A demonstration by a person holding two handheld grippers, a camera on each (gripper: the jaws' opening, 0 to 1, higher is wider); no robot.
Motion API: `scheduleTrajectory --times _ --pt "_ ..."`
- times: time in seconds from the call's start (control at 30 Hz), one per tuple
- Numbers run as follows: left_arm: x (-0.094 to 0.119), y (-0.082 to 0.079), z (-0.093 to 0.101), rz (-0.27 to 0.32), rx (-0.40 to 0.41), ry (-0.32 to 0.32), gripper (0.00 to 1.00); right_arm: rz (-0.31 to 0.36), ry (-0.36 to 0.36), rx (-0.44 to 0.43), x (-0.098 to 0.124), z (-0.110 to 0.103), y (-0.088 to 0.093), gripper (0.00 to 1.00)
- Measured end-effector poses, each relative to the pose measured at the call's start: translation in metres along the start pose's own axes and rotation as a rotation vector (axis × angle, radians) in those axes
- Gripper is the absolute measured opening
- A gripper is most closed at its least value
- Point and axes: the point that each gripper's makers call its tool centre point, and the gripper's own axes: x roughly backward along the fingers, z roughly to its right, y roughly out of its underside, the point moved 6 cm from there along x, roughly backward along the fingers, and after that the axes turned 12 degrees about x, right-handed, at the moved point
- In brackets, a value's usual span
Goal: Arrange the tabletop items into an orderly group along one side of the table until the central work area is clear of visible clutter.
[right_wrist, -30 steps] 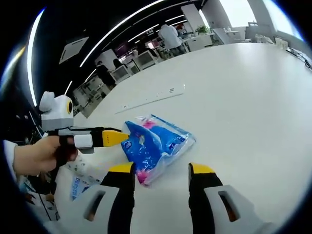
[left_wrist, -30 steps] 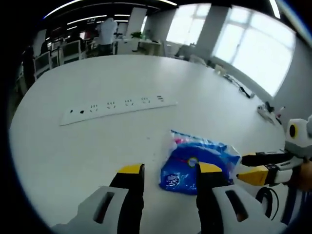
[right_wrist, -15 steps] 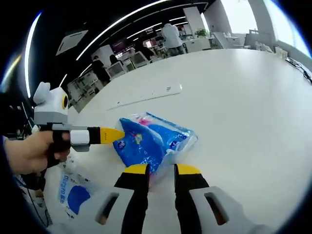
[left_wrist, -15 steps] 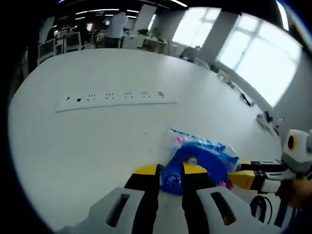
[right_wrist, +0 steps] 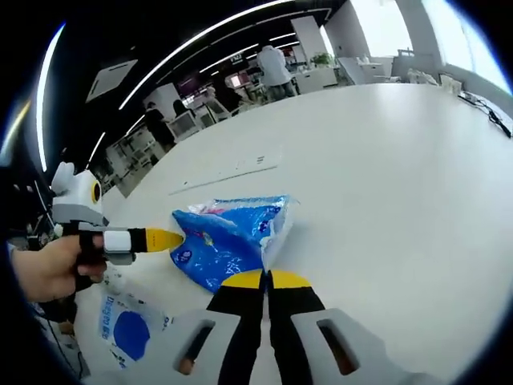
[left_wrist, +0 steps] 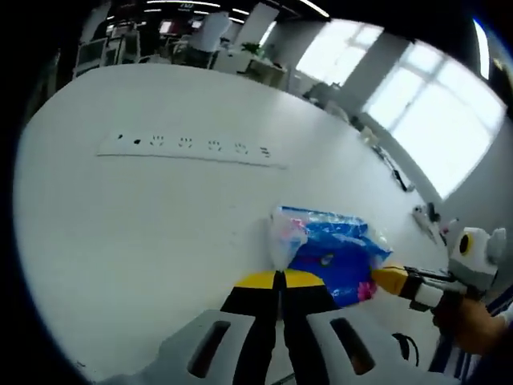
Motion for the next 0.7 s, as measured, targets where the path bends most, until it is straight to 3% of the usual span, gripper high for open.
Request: scheduleTrajectory --times 0.3,0.6,0.7 --pt "0.008 0.011 0.033 0.036 0.024 0.030 0.00 0.045 0.002 0.010 0.016 0.027 -0.019 0.00" --pt "0.005 0.031 0.057 0.031 0.047 0.060 0.00 0.050 0.021 0.016 0.031 0.052 -0.014 0.00" --pt "0.008 0.035 0.064 0.039 0.130 0.086 0.00 0.054 0.031 0.004 0.033 0.057 -0.011 0.00"
